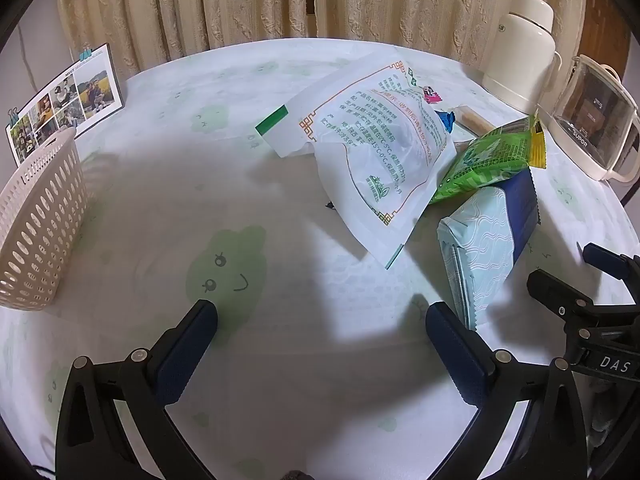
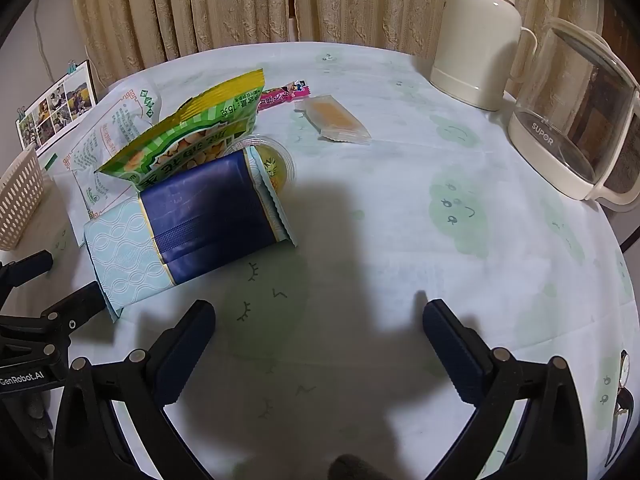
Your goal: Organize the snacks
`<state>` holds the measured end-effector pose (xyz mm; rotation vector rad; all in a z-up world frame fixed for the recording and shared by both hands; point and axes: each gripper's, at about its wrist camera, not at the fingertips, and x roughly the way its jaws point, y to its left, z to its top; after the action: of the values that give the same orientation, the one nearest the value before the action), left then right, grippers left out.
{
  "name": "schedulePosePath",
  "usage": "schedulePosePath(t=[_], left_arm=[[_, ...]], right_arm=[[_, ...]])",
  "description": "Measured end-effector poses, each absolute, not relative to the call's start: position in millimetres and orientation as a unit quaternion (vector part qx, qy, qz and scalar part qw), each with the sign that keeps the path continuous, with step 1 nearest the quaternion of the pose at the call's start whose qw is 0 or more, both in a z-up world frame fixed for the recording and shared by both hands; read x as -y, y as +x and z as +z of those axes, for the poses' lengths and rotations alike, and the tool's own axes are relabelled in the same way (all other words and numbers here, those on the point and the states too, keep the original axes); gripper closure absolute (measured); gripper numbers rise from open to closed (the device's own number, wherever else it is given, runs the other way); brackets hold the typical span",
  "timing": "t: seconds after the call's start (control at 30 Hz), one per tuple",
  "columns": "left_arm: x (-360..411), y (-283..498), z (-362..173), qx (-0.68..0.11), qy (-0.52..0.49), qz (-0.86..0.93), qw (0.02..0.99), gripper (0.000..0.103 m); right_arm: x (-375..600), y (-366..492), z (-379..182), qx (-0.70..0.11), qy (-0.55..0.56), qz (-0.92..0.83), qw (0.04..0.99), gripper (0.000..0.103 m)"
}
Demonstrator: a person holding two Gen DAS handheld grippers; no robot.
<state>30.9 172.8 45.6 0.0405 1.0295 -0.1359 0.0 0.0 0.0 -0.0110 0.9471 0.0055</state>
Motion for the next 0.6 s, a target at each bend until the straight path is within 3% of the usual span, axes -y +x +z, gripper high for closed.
schedulePosePath(t=[0.6], left_arm=[[-172.0, 28.8, 44.4, -0.492, 0.019, -0.065, 0.868, 0.0]], right_arm=[[0.0, 0.0, 0.0, -0.457, -0.005, 0.003, 0.89, 0.0]])
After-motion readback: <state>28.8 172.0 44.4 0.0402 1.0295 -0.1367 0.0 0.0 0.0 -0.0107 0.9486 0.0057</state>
